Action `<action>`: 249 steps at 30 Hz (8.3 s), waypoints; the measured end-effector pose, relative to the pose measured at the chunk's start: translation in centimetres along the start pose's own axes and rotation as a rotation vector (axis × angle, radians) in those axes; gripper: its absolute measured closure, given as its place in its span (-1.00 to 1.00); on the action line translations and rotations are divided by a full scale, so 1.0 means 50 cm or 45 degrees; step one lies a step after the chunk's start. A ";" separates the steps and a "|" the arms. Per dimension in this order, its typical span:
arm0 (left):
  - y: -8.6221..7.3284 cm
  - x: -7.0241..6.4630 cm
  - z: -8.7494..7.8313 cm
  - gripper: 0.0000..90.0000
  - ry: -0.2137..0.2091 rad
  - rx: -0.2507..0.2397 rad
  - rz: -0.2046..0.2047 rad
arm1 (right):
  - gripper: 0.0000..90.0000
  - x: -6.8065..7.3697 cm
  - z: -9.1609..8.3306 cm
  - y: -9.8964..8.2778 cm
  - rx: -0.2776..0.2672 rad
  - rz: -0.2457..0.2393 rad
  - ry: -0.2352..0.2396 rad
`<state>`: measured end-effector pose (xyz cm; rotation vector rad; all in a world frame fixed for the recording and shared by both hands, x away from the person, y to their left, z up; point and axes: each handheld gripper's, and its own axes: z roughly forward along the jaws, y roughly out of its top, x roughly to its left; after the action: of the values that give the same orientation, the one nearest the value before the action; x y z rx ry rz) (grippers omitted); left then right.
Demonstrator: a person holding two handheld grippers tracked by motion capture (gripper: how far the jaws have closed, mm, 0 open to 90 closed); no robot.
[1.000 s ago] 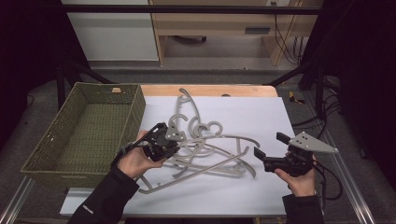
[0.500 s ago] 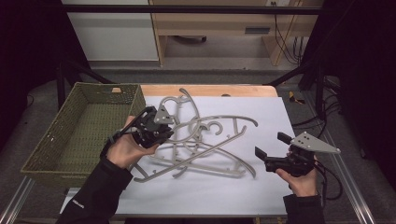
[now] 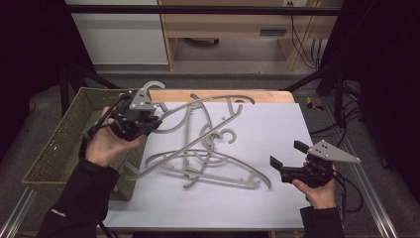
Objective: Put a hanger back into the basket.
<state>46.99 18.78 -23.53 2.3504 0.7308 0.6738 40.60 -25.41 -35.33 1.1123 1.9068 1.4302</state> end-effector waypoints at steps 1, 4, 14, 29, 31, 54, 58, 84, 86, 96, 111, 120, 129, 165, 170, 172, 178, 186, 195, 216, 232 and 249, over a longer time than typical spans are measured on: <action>-0.003 0.004 -0.002 0.84 0.009 -0.001 -0.007 | -0.93 0.000 0.000 0.000 0.004 -0.006 0.000; -0.015 0.023 -0.012 0.84 0.037 0.001 -0.036 | -0.93 0.001 0.002 -0.001 0.009 -0.008 0.003; -0.059 0.085 -0.033 0.84 0.113 0.015 -0.119 | -0.93 0.002 0.007 -0.003 0.018 -0.005 0.006; -0.132 0.178 -0.048 0.84 0.238 0.075 -0.203 | -0.93 0.002 0.010 -0.004 0.022 -0.011 0.005; -0.142 0.190 -0.047 0.84 0.259 0.088 -0.211 | -0.93 0.002 0.010 -0.004 0.022 -0.009 0.003; -0.278 0.300 -0.058 0.84 0.398 0.151 -0.362 | -0.93 0.004 0.018 -0.008 0.042 -0.007 -0.002; -0.285 0.308 -0.051 0.84 0.451 0.201 -0.328 | -0.93 0.004 0.020 -0.008 0.045 -0.010 -0.003; -0.379 0.312 0.065 0.84 0.440 0.209 -0.314 | -0.93 0.005 0.025 -0.011 0.059 -0.016 -0.008; -0.382 0.313 0.069 0.84 0.437 0.202 -0.327 | -0.93 0.004 0.025 -0.011 0.058 -0.017 -0.009; -0.393 0.325 0.076 0.83 0.452 0.228 -0.340 | -0.93 0.005 0.026 -0.011 0.058 -0.014 -0.005; -0.343 0.303 0.042 0.84 0.484 0.119 -0.194 | -0.93 0.004 0.029 -0.013 0.070 -0.019 -0.007; -0.366 0.313 0.073 0.84 0.458 0.142 -0.127 | -0.93 0.004 0.027 -0.013 0.061 -0.017 -0.006; -0.429 0.325 0.115 0.82 0.378 0.344 -0.330 | -0.93 0.005 0.029 -0.013 0.067 -0.017 0.000; -0.293 0.074 -0.015 -0.73 0.046 -0.515 -0.446 | -0.92 0.006 0.023 -0.010 0.044 -0.006 -0.004; -0.278 0.035 0.009 -0.74 -0.005 -0.538 -0.421 | -0.92 0.007 0.024 -0.011 0.049 -0.009 0.001; -0.270 0.017 0.023 -0.74 -0.025 -0.535 -0.406 | -0.92 0.006 0.024 -0.012 0.049 -0.007 0.000; -0.243 -0.019 0.050 -0.75 -0.079 -0.501 -0.349 | -0.92 0.007 0.022 -0.013 0.049 -0.007 0.004; -0.193 -0.049 0.091 -0.75 -0.146 -0.462 -0.282 | -0.92 0.006 0.022 -0.012 0.048 -0.008 -0.001; -0.141 -0.070 0.159 -0.68 -0.217 -0.340 -0.179 | -0.92 0.007 0.021 -0.012 0.046 -0.007 0.004; -0.066 -0.064 0.323 -0.36 -0.311 -0.047 -0.026 | -0.92 0.007 0.021 -0.012 0.047 -0.016 0.011; -0.069 -0.062 0.424 -0.05 -0.348 0.034 -0.028 | -0.92 0.008 0.024 -0.013 0.045 -0.011 0.019; -0.082 -0.082 0.488 0.31 -0.416 0.136 0.025 | -0.92 0.009 0.025 -0.013 0.051 -0.013 0.024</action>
<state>57.39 9.85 -44.53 2.4847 0.6099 0.2520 41.14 -24.46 -36.30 1.1091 1.9591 1.4074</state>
